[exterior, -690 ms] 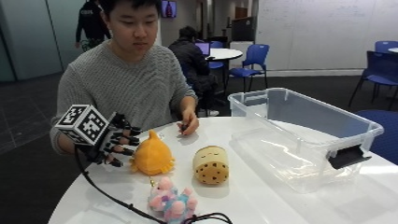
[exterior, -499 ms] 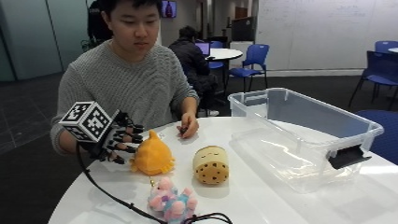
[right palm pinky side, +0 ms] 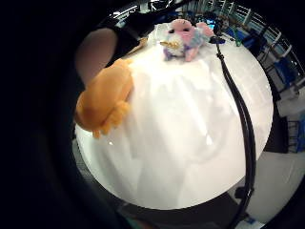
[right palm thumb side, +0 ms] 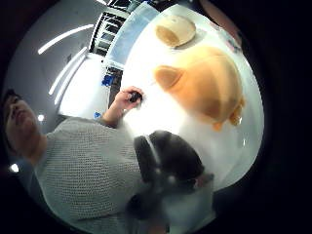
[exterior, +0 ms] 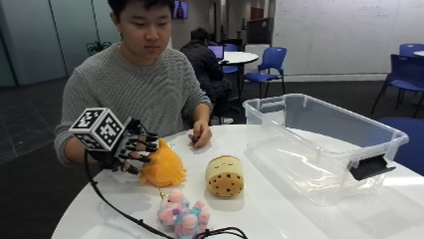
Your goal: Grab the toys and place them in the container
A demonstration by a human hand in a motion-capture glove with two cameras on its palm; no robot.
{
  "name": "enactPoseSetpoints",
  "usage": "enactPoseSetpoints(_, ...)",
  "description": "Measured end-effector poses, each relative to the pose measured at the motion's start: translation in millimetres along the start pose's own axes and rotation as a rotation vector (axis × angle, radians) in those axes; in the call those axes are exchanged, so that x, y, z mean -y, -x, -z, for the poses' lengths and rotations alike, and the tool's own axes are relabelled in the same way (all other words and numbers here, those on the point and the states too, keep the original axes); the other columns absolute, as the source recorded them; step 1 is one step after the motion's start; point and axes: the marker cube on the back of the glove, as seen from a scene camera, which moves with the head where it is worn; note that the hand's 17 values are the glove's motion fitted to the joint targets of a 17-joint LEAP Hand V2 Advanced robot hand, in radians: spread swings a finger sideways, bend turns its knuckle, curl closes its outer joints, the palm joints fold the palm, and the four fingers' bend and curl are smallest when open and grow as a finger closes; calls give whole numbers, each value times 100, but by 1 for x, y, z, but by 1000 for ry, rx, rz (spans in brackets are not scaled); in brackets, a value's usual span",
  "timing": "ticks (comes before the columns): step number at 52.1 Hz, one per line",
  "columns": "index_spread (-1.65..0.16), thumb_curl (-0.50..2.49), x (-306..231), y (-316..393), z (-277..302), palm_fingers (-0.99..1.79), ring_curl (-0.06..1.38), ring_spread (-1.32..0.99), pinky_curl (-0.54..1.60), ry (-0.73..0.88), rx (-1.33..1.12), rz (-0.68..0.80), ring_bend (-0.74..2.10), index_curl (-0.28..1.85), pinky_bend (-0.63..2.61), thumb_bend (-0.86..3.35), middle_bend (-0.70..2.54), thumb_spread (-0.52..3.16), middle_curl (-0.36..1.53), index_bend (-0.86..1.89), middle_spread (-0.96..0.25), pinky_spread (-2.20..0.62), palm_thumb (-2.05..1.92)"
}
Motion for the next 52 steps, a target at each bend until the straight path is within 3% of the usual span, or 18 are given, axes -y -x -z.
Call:
enactPoseSetpoints(13,-37,20,12,17,-10,-7,22,-24,32,58,-49,31,46,22,84,1,17,125,25,14,-24,1,5)
enactPoseSetpoints(32,-37,27,55,37,-58,-8,24,-20,37,317,-302,39,40,25,101,0,13,125,24,16,-21,2,17)
enactPoseSetpoints(47,-40,36,61,37,-73,24,22,-19,36,325,-452,-17,34,34,104,6,21,131,28,32,-24,1,37)
enactPoseSetpoints(52,-40,39,64,41,-72,40,24,-23,34,283,-482,24,46,35,100,9,25,133,31,28,-25,-3,43)
